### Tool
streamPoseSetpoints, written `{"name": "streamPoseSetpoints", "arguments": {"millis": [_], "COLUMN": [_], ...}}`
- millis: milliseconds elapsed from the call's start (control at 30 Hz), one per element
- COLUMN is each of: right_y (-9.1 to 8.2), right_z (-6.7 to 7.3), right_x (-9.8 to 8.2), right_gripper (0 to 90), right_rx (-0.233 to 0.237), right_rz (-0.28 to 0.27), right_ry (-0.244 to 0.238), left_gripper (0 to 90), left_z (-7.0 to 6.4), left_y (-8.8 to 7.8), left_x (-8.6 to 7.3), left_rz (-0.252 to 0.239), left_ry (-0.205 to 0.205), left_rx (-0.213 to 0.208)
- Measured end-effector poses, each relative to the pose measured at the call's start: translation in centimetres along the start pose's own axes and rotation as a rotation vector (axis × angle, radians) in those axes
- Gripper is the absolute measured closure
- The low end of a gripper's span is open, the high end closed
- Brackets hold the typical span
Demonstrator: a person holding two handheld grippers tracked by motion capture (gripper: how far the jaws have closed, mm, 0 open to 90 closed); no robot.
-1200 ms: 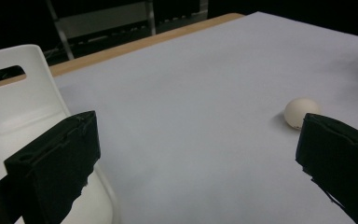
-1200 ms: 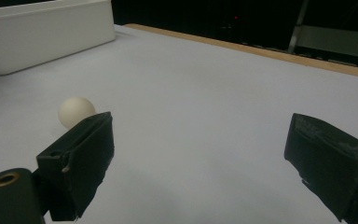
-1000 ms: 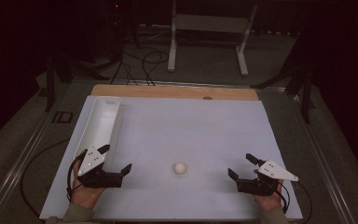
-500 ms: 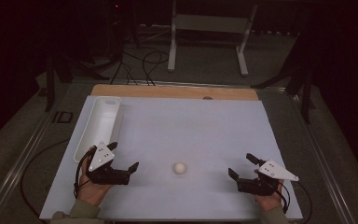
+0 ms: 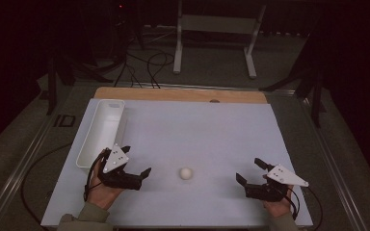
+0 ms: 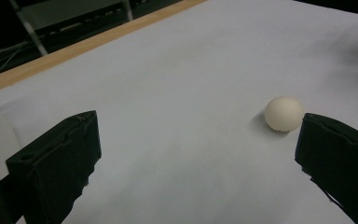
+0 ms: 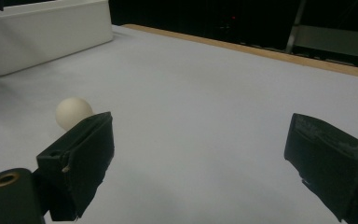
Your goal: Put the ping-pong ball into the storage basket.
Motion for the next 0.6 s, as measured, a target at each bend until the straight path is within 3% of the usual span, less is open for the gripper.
{"name": "streamPoseSetpoints", "arguments": {"millis": [600], "right_y": [0.1], "right_z": [0.0], "right_x": [0.0], "right_gripper": [7.9], "right_rx": [0.003], "right_rz": [-0.001], "right_ry": [-0.002], "left_gripper": [0.1], "left_z": [-0.4], "left_y": [1.7], "left_x": [0.4], "left_rz": [0.041], "left_ry": [0.01], "left_rx": [-0.054]}}
Point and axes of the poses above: each handheld gripper's, and its own axes: y roughly forward along the jaws, x roughly out of its top, z roughly to its left, the point moved 4 cm from there along y, roughly forward along the jaws, and after that the axes turned 11 degrees about -x, right-handed, at the moved point
